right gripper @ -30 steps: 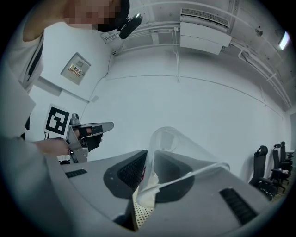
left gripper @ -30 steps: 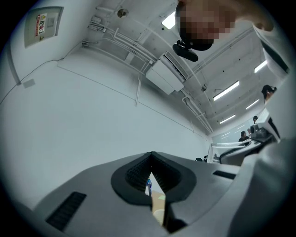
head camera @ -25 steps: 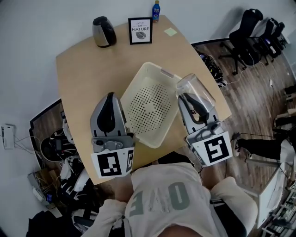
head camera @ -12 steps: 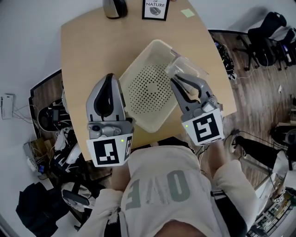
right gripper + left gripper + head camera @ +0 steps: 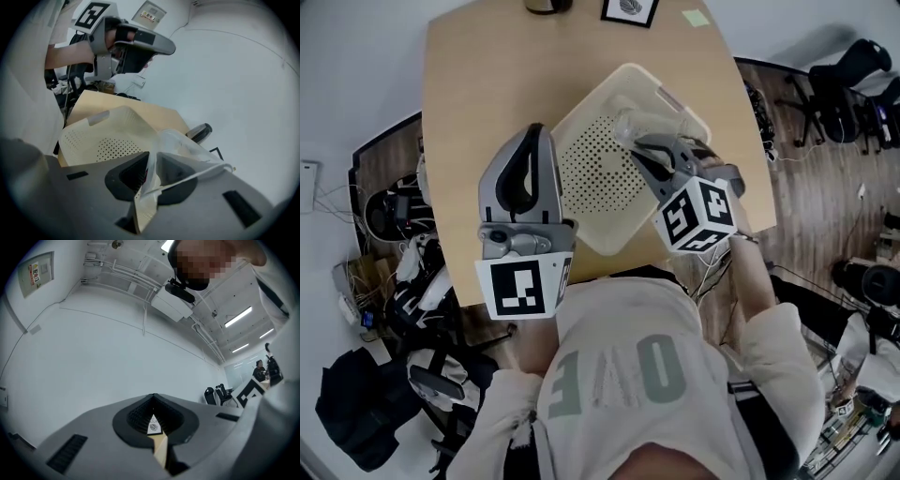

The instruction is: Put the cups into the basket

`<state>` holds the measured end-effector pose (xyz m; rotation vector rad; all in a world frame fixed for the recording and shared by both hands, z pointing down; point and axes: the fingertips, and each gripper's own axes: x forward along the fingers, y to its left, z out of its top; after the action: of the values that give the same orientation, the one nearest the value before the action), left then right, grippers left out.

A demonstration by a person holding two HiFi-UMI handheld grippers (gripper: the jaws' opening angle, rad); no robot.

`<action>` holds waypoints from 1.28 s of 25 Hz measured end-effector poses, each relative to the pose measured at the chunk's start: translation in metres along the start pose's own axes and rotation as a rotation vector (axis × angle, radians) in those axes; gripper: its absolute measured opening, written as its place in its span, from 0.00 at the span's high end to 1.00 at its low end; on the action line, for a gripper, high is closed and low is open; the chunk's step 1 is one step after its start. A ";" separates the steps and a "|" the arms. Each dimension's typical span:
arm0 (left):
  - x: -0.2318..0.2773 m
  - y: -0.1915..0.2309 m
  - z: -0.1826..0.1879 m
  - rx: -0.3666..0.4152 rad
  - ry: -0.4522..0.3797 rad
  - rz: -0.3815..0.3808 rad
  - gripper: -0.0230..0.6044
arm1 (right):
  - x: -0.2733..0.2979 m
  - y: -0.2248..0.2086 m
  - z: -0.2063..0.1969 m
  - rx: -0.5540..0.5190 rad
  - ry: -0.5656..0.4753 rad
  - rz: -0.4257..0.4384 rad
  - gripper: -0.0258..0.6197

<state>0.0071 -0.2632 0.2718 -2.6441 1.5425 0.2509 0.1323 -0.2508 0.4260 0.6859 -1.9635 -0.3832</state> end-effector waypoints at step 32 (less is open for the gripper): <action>-0.011 0.057 -0.036 -0.035 0.079 0.158 0.96 | 0.127 0.111 -0.108 -0.749 0.518 0.597 0.90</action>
<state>-0.0443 -0.2868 0.3109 -2.5906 1.7902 0.1852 0.1487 -0.2388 0.6251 -0.2694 -1.2927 -0.4648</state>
